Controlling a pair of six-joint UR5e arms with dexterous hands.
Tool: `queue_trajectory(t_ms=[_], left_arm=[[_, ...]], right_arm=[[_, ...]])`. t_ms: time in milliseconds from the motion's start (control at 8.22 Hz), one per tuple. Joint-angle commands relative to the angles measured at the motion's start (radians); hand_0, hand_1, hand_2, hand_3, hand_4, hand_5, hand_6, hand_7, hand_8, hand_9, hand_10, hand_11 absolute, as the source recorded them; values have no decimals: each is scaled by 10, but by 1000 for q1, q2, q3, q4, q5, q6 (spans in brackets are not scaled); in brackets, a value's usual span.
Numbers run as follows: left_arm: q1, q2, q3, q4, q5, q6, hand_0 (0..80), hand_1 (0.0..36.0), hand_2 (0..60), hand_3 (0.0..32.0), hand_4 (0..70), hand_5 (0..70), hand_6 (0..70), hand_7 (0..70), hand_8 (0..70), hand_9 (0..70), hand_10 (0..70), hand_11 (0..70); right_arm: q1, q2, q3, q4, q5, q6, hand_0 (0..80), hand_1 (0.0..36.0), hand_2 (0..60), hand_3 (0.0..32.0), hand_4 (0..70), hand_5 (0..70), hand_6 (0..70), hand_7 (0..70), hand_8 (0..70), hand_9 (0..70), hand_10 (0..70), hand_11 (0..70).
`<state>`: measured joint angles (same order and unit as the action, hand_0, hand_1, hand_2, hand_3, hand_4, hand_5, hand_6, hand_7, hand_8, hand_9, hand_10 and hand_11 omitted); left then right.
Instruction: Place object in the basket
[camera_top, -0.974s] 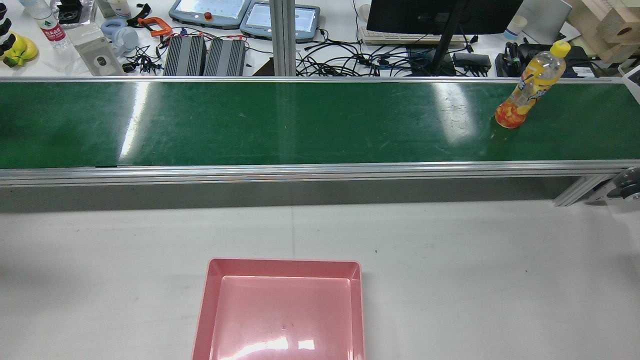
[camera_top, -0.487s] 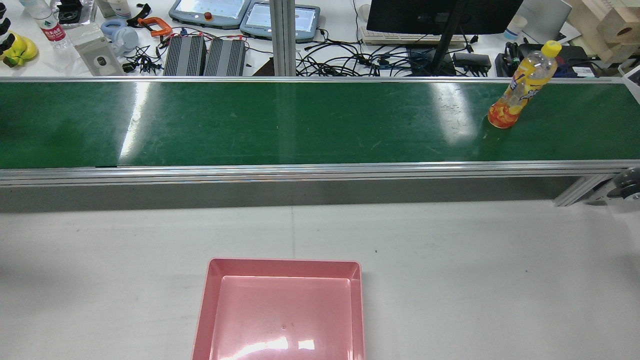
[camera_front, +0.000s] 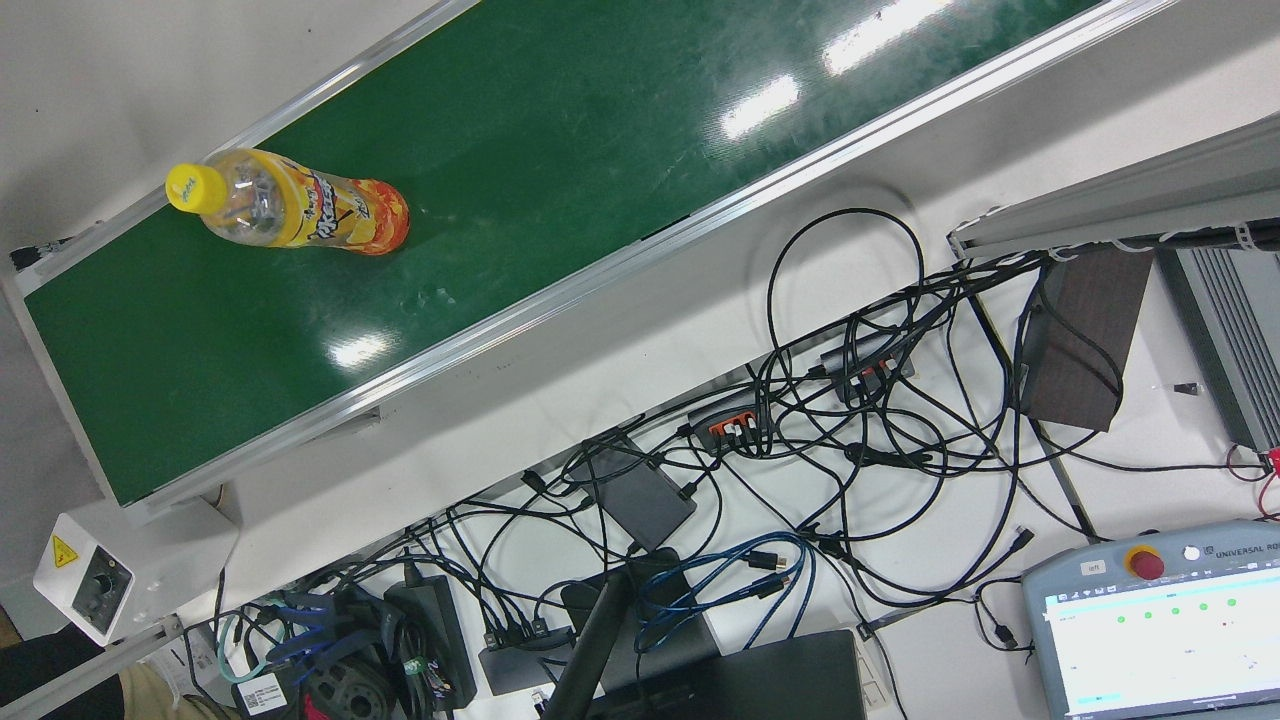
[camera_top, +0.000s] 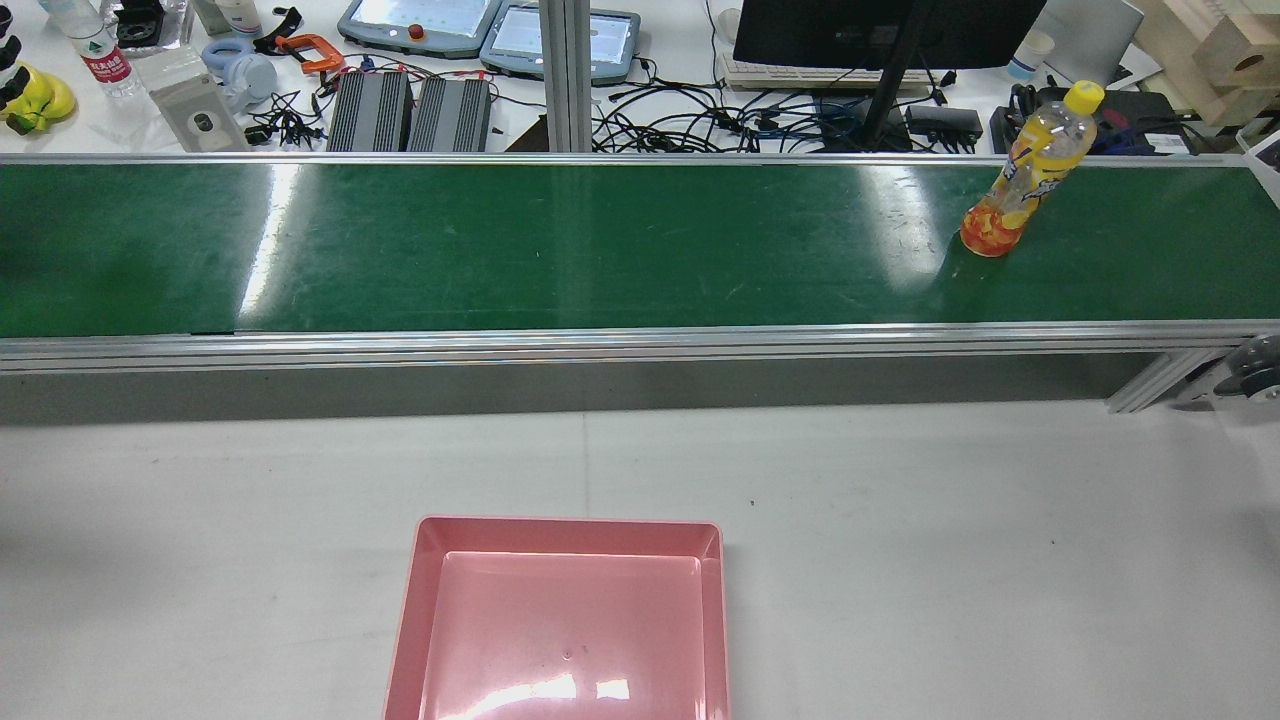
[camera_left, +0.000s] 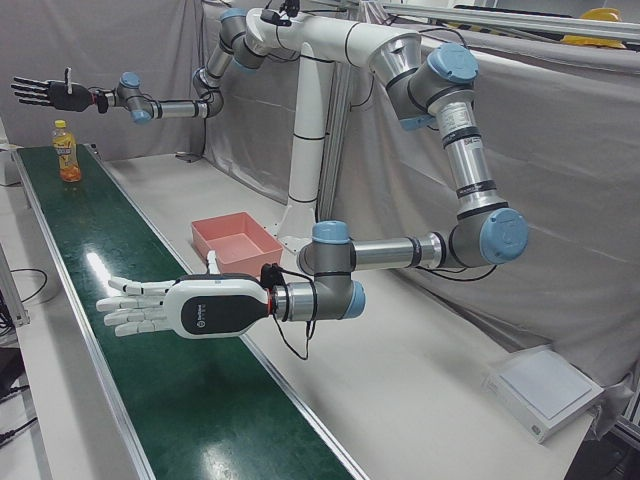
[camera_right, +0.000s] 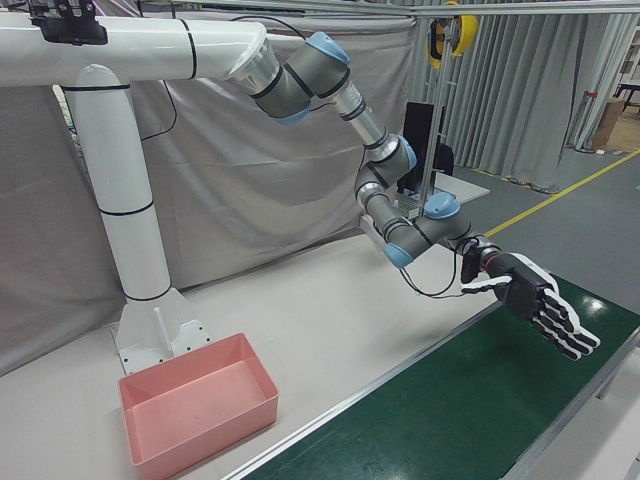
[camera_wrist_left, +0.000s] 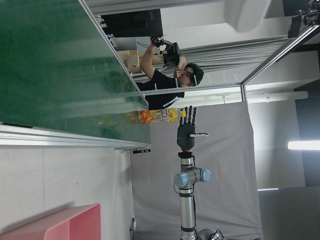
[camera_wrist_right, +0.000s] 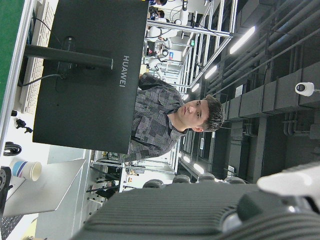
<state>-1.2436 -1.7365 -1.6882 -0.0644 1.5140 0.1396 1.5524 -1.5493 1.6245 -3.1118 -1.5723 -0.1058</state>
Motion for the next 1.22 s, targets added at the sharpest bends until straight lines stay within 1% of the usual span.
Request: queue_trajectory(t_ms=[0,365,487,608,730,852,974,1095], left_arm=[[1,0,1,0,0,0,724,134,0,0,19,197,0,7,0,0,0,0],[1,0,7,0,0,0,734,136,0,0,18,192,0,6,0,0,0,1],[1,0,7,0,0,-2,747,138,0,0,12,176,0,2,0,0,0,4],[0,0,7,0,0,-2,775,141,0,0,5,113,0,3,0,0,0,19],[0,0,7,0,0,-3,797,147,0,0,13,35,0,2,0,0,0,23],[1,0,7,0,0,-3,800,148,0,0,14,7,0,5,0,0,0,19],[1,0,5,0,0,-3,800,149,0,0,0,30,0,0,0,0,0,22],[1,0,5,0,0,-3,800,150,0,0,0,49,0,0,0,0,0,24]], right_arm=[[0,0,0,-1,0,0,0,0,0,0,0,0,0,0,0,0,0,0],[0,0,0,-1,0,0,0,0,0,0,0,0,0,0,0,0,0,0],[0,0,0,-1,0,0,0,0,0,0,0,0,0,0,0,0,0,0],[0,0,0,-1,0,0,0,0,0,0,0,0,0,0,0,0,0,0],[0,0,0,1,0,0,0,0,0,0,0,0,0,0,0,0,0,0],[0,0,0,-1,0,0,0,0,0,0,0,0,0,0,0,0,0,0],[0,0,0,-1,0,0,0,0,0,0,0,0,0,0,0,0,0,0],[0,0,0,1,0,0,0,0,0,0,0,0,0,0,0,0,0,0]])
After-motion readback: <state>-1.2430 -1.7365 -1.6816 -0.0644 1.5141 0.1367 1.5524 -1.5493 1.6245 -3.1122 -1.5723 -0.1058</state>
